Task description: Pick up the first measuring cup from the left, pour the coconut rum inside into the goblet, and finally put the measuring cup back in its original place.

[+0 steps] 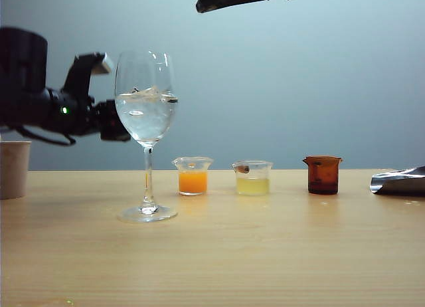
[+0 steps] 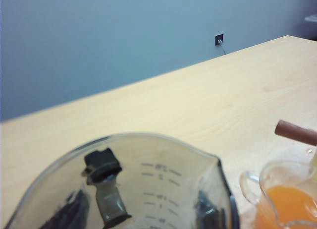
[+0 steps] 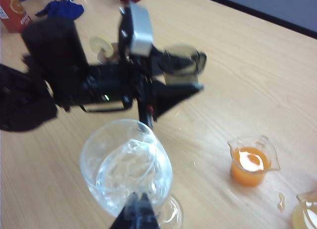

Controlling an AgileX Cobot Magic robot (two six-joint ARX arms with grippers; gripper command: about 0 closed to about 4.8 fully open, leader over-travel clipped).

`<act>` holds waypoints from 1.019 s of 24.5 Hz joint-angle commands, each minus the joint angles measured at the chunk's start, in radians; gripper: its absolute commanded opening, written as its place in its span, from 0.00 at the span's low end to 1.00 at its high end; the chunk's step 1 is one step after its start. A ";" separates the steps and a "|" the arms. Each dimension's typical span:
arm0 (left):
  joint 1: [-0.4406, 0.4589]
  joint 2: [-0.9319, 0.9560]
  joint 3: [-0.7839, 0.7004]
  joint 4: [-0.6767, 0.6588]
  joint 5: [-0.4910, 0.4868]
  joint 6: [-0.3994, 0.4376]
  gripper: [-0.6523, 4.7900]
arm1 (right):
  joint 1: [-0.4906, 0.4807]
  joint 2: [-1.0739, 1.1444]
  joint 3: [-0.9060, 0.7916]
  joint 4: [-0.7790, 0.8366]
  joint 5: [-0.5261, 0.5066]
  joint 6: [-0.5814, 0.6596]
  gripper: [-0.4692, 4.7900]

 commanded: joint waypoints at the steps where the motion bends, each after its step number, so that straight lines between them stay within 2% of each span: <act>1: -0.003 0.043 0.004 0.061 0.015 -0.058 0.38 | 0.003 0.005 0.007 0.036 -0.005 0.004 0.08; 12: -0.009 0.213 0.004 0.237 0.015 -0.102 0.38 | 0.003 0.043 0.007 0.050 -0.012 -0.015 0.08; 20: -0.009 0.268 0.006 0.285 0.011 -0.092 0.38 | 0.003 0.074 0.006 0.040 -0.054 -0.016 0.08; 25: -0.009 0.284 0.013 0.284 0.011 -0.004 0.38 | 0.002 0.074 0.006 0.036 -0.055 -0.016 0.08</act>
